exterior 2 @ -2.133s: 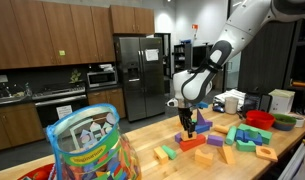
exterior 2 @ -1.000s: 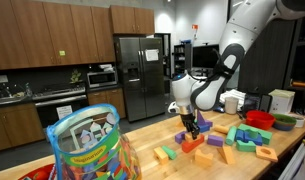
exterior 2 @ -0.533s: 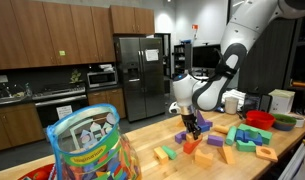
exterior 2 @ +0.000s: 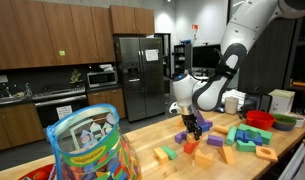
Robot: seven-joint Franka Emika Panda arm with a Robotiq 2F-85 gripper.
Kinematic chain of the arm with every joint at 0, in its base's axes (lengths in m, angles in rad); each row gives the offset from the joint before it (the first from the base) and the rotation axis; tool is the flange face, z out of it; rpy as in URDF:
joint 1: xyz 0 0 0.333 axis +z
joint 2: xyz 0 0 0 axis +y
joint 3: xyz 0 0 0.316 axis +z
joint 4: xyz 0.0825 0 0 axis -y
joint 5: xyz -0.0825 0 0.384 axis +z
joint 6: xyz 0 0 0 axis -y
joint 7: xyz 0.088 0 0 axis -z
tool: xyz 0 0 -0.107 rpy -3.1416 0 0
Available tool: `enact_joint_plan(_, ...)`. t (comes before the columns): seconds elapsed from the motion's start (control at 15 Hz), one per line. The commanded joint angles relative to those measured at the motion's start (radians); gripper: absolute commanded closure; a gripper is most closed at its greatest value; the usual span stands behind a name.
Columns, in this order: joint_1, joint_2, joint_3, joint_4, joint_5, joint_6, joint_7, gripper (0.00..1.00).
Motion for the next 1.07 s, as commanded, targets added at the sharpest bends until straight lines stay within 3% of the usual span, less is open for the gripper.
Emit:
enact_joint_plan(0.0, -0.002, -0.001, 0.002, 0.001, 0.001, -0.002, -0.001, 0.35)
enact_joint_plan(0.87, -0.002, 0.000, 0.002, 0.000, 0.001, -0.002, -0.001, 0.34)
enact_joint_plan(0.93, -0.002, -0.001, 0.002, 0.000, 0.001, -0.002, -0.001, 0.09)
enact_joint_plan(1.0, -0.004, 0.004, 0.001, -0.004, 0.008, 0.010, 0.003, 0.08)
